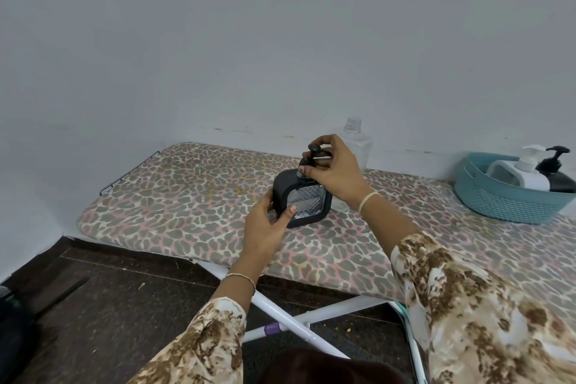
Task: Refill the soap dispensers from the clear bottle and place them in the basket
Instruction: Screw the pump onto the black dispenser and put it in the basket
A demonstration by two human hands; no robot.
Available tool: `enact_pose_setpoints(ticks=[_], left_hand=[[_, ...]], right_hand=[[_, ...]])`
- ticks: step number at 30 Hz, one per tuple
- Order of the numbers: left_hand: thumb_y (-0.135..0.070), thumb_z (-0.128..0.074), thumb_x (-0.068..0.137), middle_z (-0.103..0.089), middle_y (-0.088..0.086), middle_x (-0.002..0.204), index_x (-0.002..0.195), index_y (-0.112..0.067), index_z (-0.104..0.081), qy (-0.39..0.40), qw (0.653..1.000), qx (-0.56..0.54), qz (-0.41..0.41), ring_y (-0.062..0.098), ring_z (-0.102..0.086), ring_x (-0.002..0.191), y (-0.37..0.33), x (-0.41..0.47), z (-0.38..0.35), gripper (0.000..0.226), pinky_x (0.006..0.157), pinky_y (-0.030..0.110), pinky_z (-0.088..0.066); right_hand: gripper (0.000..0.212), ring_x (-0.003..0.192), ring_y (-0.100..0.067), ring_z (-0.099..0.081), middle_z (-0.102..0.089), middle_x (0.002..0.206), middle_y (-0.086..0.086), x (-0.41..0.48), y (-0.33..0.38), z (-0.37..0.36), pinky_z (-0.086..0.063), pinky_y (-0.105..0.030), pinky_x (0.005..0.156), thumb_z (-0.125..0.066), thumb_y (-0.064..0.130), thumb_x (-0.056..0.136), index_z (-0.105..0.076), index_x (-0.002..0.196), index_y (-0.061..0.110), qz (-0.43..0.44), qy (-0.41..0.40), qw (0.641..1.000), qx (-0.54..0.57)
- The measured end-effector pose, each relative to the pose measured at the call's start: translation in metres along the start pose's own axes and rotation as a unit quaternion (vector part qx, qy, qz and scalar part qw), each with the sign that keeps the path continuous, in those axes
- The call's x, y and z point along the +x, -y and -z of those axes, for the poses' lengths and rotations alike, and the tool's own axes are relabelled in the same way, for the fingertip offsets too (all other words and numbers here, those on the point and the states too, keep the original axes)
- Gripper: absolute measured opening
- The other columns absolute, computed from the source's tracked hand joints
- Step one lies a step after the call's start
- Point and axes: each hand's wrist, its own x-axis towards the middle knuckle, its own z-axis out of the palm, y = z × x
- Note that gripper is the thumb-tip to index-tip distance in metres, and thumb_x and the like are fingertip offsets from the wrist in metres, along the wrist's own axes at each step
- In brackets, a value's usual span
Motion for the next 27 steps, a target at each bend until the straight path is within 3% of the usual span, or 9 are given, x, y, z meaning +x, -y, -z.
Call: enact_pose_setpoints(ticks=[3, 5, 8, 11, 13, 16, 19, 24, 27], left_hand=[[-0.017, -0.067, 0.091, -0.056, 0.000, 0.132, 0.144, -0.013, -0.042, -0.001, 1.000, 0.002, 0.000, 0.003, -0.048, 0.111, 0.000, -0.001, 0.000, 0.060, 0.093, 0.017, -0.039], [-0.017, -0.067, 0.091, -0.056, -0.004, 0.129, 0.144, -0.013, -0.042, -0.001, 1.000, 0.001, 0.001, 0.005, -0.050, 0.113, 0.000, 0.000, 0.000, 0.059, 0.092, 0.017, -0.040], [-0.018, -0.067, 0.091, -0.056, 0.000, 0.133, 0.145, -0.013, -0.042, -0.002, 1.000, 0.004, 0.002, 0.002, -0.048, 0.110, 0.001, 0.000, 0.000, 0.060, 0.092, 0.016, -0.039], [-0.021, -0.068, 0.090, -0.056, 0.000, 0.134, 0.146, -0.014, -0.040, -0.002, 1.000, 0.013, -0.004, 0.000, -0.047, 0.109, 0.002, 0.000, 0.001, 0.062, 0.088, 0.011, -0.039], [-0.020, -0.068, 0.090, -0.056, -0.001, 0.135, 0.146, -0.014, -0.040, 0.000, 1.000, 0.010, -0.006, 0.000, -0.048, 0.110, 0.003, 0.000, 0.001, 0.063, 0.086, 0.009, -0.040], [-0.020, -0.068, 0.090, -0.056, 0.000, 0.135, 0.146, -0.014, -0.039, 0.000, 1.000, 0.010, -0.003, 0.000, -0.047, 0.110, 0.003, 0.000, 0.000, 0.063, 0.082, 0.003, -0.040], [-0.020, -0.068, 0.091, -0.055, 0.001, 0.135, 0.146, -0.013, -0.038, 0.003, 1.000, 0.015, -0.005, 0.000, -0.047, 0.110, 0.005, 0.002, 0.000, 0.063, 0.072, -0.005, -0.039], [-0.020, -0.067, 0.091, -0.055, 0.004, 0.138, 0.146, -0.011, -0.039, 0.000, 1.000, 0.021, -0.010, 0.000, -0.047, 0.110, 0.005, 0.002, 0.000, 0.063, 0.086, 0.006, -0.039], [-0.019, -0.067, 0.091, -0.054, 0.004, 0.138, 0.146, -0.011, -0.039, -0.002, 1.000, 0.028, -0.009, 0.000, -0.046, 0.110, 0.005, 0.002, 0.000, 0.063, 0.081, 0.001, -0.038]], right_hand=[[0.042, 0.091, -0.021, -0.070, -0.067, 0.094, -0.005, 0.006, 0.000, 0.001, -0.059, -0.039, 0.079, -0.077, -0.004, 0.073, -0.052, 0.101, 0.015, -0.001, 0.031, 0.999, -0.037], [0.040, 0.094, -0.021, -0.069, -0.067, 0.093, -0.003, 0.009, 0.003, 0.000, -0.059, -0.038, 0.080, -0.075, -0.005, 0.075, -0.051, 0.102, 0.013, 0.005, 0.057, 0.997, -0.048], [0.041, 0.084, -0.011, -0.068, -0.065, 0.087, 0.008, 0.010, 0.008, 0.001, -0.058, -0.028, 0.078, -0.078, 0.000, 0.074, -0.051, 0.104, 0.011, 0.014, 0.052, 0.994, -0.092], [0.041, 0.069, 0.003, -0.058, -0.060, 0.078, 0.016, 0.009, 0.011, -0.001, -0.046, -0.010, 0.062, -0.085, 0.018, 0.068, -0.056, 0.097, 0.015, 0.016, 0.012, 0.984, -0.179], [0.036, 0.067, 0.002, -0.055, -0.060, 0.079, 0.018, 0.007, 0.011, -0.004, -0.041, -0.007, 0.058, -0.085, 0.030, 0.068, -0.060, 0.090, 0.017, 0.017, -0.006, 0.975, -0.220], [0.034, 0.072, -0.008, -0.056, -0.059, 0.076, 0.009, 0.000, 0.007, -0.010, -0.043, -0.019, 0.065, -0.079, 0.046, 0.072, -0.066, 0.086, 0.017, 0.020, -0.036, 0.968, -0.249], [0.044, 0.092, -0.016, -0.055, -0.059, 0.095, 0.000, -0.011, -0.005, -0.014, -0.043, -0.026, 0.079, -0.068, 0.051, 0.081, -0.070, 0.107, 0.015, 0.031, -0.056, 0.968, -0.244], [0.036, 0.107, -0.023, -0.059, -0.068, 0.107, -0.005, -0.025, -0.019, -0.025, -0.047, -0.040, 0.094, -0.054, 0.035, 0.095, -0.064, 0.123, 0.015, 0.033, -0.092, 0.979, -0.180], [0.029, 0.095, -0.013, -0.063, -0.069, 0.094, 0.006, -0.023, -0.015, -0.025, -0.052, -0.032, 0.085, -0.068, 0.038, 0.084, -0.067, 0.105, 0.018, 0.011, -0.134, 0.977, -0.163]])
